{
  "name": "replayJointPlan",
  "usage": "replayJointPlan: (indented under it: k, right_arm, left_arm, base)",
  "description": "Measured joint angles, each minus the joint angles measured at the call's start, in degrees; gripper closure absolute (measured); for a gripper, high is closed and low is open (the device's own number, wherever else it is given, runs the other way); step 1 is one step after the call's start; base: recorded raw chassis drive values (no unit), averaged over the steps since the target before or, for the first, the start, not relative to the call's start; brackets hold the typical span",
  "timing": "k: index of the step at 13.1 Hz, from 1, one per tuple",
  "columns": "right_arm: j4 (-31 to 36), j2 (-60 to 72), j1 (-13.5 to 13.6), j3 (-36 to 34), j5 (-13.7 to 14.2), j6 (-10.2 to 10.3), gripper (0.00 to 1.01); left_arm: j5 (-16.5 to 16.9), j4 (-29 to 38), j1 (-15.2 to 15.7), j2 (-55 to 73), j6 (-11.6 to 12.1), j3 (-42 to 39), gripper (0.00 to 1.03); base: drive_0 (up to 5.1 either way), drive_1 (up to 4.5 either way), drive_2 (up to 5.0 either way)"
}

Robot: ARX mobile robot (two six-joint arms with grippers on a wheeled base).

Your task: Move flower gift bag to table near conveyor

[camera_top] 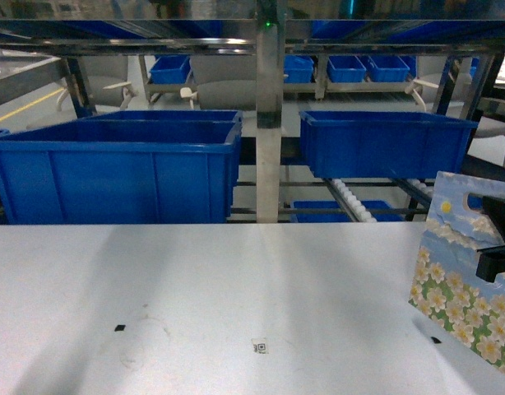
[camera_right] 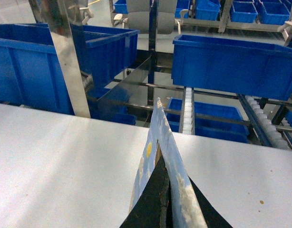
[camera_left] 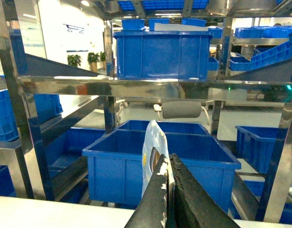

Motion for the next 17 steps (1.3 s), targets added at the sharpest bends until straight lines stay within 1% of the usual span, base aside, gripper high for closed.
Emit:
replayJointPlan:
  k: [3, 5, 7, 9, 10, 11, 13, 14, 15, 16, 17]
  right_arm:
    - [0.0, 1.2, 1.7, 0.0, 1.5, 1.1, 0.99]
    - [-0.8, 2.5, 1.7, -0.2, 2.6, 2.9, 0.99]
    - [0.7, 3.5, 2.5, -0.8, 3.6, 4.1, 0.99]
    - [1.9, 3.5, 2.3, -3.3, 3.9, 4.2, 0.99]
    - [2.4, 3.5, 2.0, -4.8, 3.2, 4.2, 0.99]
    - [2.3, 3.4, 1.1, -7.0, 3.3, 4.5, 0.86]
    - [2.3, 0.3, -0.7, -10.2, 4.6, 5.9, 0.6]
    - [2.0, -1.5, -1.1, -12.2, 5.4, 6.2, 0.47]
    - [1.6, -3.9, -1.1, -13.8, 5.9, 6.7, 0.36]
    - [1.7, -8.7, -0.9, -14.9, 6.5, 6.9, 0.22]
    - [2.1, -14.7, -0.4, -15.8, 7.7, 7.0, 0.05]
  left_arm:
    - [0.0, 0.0, 0.0, 0.0, 0.0, 0.0, 1.01]
    - [0.0, 0.0, 0.0, 0.0, 0.0, 0.0, 1.01]
    - [0.0, 0.0, 0.0, 0.0, 0.0, 0.0, 1.01]
    - [0.0, 0.0, 0.0, 0.0, 0.0, 0.0, 1.01]
    - [0.0, 0.0, 0.0, 0.0, 0.0, 0.0, 1.01]
    - [0.0, 0.0, 0.0, 0.0, 0.0, 0.0, 1.01]
    - [0.0, 0.0, 0.0, 0.0, 0.0, 0.0, 1.01]
    - [0.0, 0.0, 0.0, 0.0, 0.0, 0.0, 1.01]
    - [0.0, 0.0, 0.0, 0.0, 0.0, 0.0, 1.01]
    - [0.0, -0.1, 0.0, 0.0, 0.0, 0.0, 1.01]
    - [0.0, 0.0, 0.0, 0.0, 0.0, 0.0, 1.01]
  base:
    - [0.0, 0.0, 0.0]
    - [0.0, 0.0, 0.0]
    - [0.0, 0.0, 0.0]
    - [0.0, 0.0, 0.0]
    - [0.0, 0.0, 0.0]
    - [0.0, 0.0, 0.0]
    - [0.0, 0.0, 0.0]
    - [0.0, 0.0, 0.0]
    - [0.0, 0.0, 0.0]
    - [0.0, 0.0, 0.0]
    - [0.0, 0.0, 0.0]
